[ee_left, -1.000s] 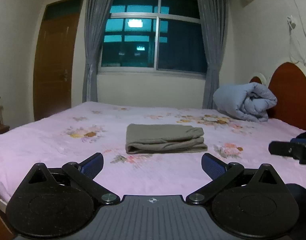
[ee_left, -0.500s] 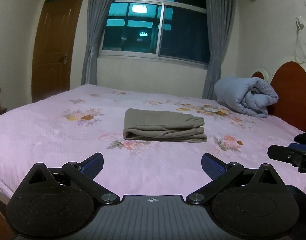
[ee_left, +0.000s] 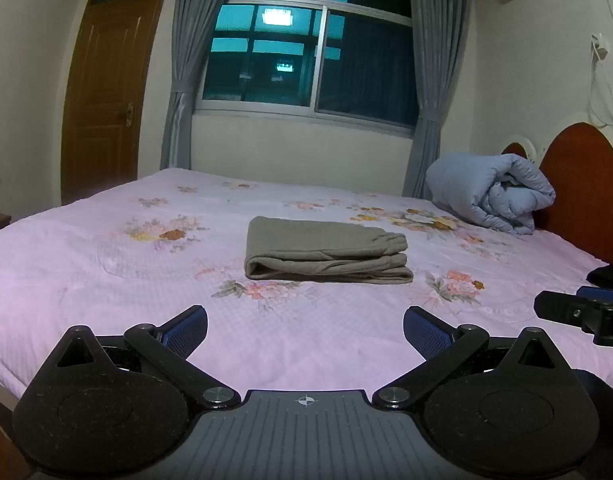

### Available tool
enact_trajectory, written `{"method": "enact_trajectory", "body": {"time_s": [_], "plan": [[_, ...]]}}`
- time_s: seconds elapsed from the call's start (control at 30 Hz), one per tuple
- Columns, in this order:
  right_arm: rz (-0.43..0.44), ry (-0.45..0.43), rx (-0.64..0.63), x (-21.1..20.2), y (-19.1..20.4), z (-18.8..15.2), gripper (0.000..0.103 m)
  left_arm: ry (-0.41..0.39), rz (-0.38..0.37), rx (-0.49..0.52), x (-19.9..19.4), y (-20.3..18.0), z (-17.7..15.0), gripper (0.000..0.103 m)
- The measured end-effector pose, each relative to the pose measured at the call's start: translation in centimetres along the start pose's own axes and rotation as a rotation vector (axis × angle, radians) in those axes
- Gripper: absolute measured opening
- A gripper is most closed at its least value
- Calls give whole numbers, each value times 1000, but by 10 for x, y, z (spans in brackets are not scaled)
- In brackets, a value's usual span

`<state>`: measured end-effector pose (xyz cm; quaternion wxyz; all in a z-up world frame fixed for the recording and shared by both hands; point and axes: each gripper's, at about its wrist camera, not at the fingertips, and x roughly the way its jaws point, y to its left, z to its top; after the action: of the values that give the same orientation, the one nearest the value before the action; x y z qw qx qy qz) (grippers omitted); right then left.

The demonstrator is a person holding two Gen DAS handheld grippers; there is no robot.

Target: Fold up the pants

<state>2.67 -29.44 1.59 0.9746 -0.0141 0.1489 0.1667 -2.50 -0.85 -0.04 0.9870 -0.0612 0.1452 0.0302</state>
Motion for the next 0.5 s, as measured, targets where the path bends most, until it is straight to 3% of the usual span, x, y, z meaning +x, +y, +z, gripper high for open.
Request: {"method": "enact_trajectory", "body": {"time_s": [0.5], "plan": [[1, -1, -3, 0, 0, 0, 97, -9, -9, 6, 2, 1, -1, 103]]}}
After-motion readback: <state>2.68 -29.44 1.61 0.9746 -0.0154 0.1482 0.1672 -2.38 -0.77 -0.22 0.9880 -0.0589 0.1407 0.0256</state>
